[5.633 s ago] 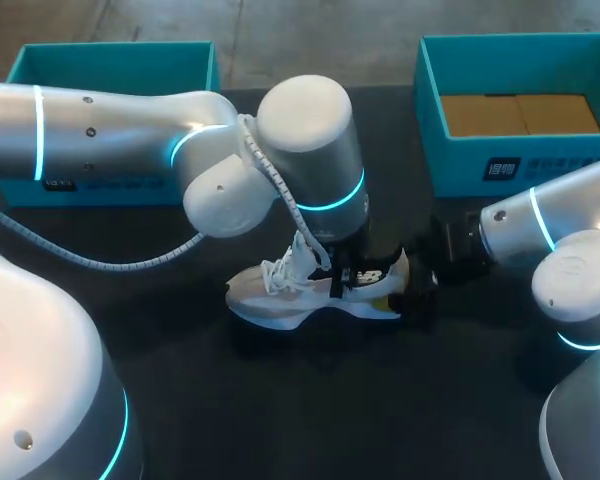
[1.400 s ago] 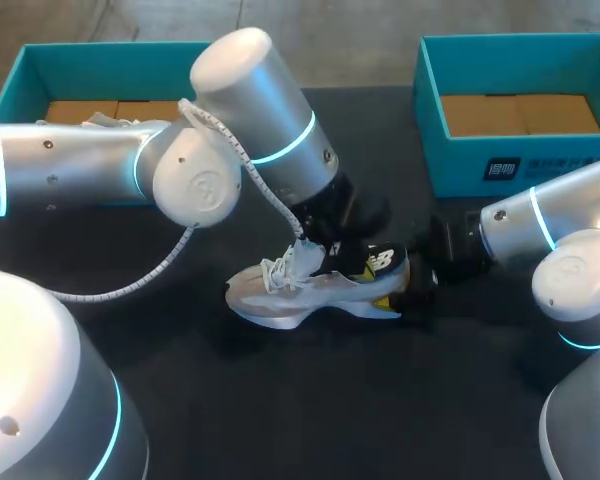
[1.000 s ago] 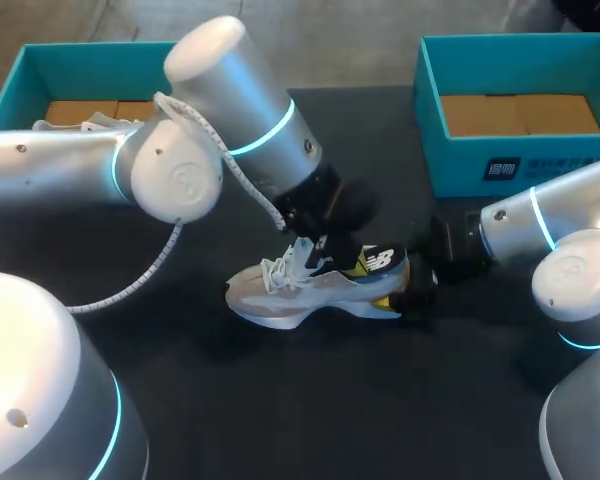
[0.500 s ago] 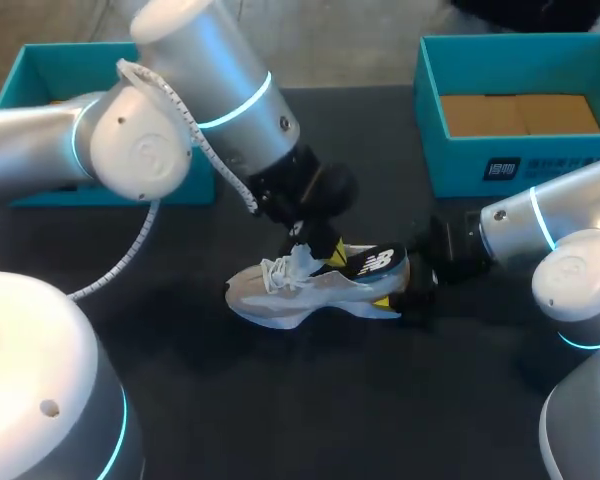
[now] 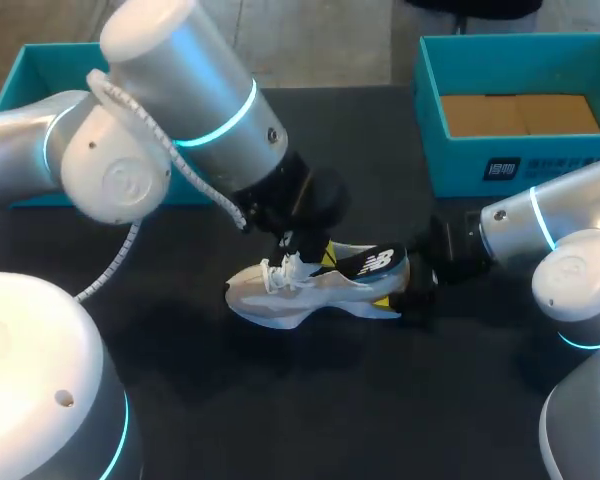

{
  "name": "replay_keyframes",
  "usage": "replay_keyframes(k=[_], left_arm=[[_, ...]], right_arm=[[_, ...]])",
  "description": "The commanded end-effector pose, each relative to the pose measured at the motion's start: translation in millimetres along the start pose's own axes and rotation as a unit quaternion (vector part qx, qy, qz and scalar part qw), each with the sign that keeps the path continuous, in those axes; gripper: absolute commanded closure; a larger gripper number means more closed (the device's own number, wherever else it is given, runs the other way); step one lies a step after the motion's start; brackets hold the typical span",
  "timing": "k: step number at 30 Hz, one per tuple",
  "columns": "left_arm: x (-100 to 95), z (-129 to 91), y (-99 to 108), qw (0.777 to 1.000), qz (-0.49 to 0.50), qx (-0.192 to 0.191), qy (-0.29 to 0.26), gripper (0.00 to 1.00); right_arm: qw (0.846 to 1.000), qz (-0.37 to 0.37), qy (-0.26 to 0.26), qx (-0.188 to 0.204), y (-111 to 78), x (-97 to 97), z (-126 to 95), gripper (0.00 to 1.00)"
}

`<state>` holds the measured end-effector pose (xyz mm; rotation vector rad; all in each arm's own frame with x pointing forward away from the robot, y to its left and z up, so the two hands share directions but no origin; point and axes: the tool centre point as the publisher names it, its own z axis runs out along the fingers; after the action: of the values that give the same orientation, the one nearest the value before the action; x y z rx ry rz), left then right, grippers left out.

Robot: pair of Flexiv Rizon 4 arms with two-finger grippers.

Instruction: Take the shoe out of the shoebox, open the shoe tongue, remove and reinsert the insole, then place the shoe into the shoebox

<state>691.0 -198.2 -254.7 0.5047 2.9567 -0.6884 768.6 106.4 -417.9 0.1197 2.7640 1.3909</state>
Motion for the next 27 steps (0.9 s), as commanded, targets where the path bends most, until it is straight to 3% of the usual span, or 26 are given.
replay_keyframes(k=[1, 5, 12, 27], left_arm=[[10.6, 3.5, -4.1, 0.995, -0.021, -0.031, -0.097, 1.0], [9.2, 12.2, -4.0, 0.985, -0.038, -0.04, -0.165, 1.0], [9.3, 18.5, -3.1, 0.971, -0.046, -0.016, -0.234, 1.0], [-2.1, 34.4, -1.3, 0.974, -0.06, -0.02, -0.218, 1.0]], right_arm=[[1.0, 0.0, -0.001, 0.001, -0.5, -2.2, 2.0, 1.0], [1.0, 0.0, -0.001, 0.001, -0.5, -2.2, 2.0, 1.0], [1.0, 0.0, -0.001, 0.001, -0.5, -2.2, 2.0, 1.0], [1.0, 0.0, -0.001, 0.001, -0.5, -2.2, 2.0, 1.0]])
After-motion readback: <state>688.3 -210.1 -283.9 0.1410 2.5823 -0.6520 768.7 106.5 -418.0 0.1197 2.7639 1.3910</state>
